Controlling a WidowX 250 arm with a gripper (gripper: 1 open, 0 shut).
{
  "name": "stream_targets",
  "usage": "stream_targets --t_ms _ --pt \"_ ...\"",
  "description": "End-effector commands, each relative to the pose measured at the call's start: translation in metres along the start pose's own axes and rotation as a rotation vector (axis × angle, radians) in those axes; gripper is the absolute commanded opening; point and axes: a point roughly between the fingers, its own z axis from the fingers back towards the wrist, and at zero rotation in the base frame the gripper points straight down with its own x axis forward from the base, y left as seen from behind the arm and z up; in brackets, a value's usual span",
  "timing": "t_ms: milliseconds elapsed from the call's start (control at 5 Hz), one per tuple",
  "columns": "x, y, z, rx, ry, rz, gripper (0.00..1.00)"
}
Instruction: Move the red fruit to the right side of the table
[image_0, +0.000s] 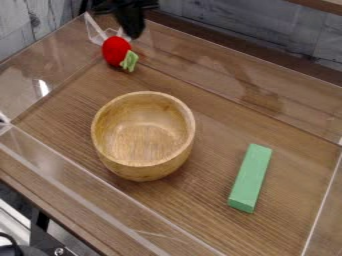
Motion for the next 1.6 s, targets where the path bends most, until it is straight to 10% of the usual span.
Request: stream_targets --t_ms 0,600,1400 --pt "-0.006 -0.041 0.019 -0.016 -0.05 -0.073 0.0" --pt "-0.015 -0.13 -0.018 -0.018 -0.009 -0.188 0.0" --pt "-0.034 -0.129 -0.109 0.046 0.043 -0.345 0.0"
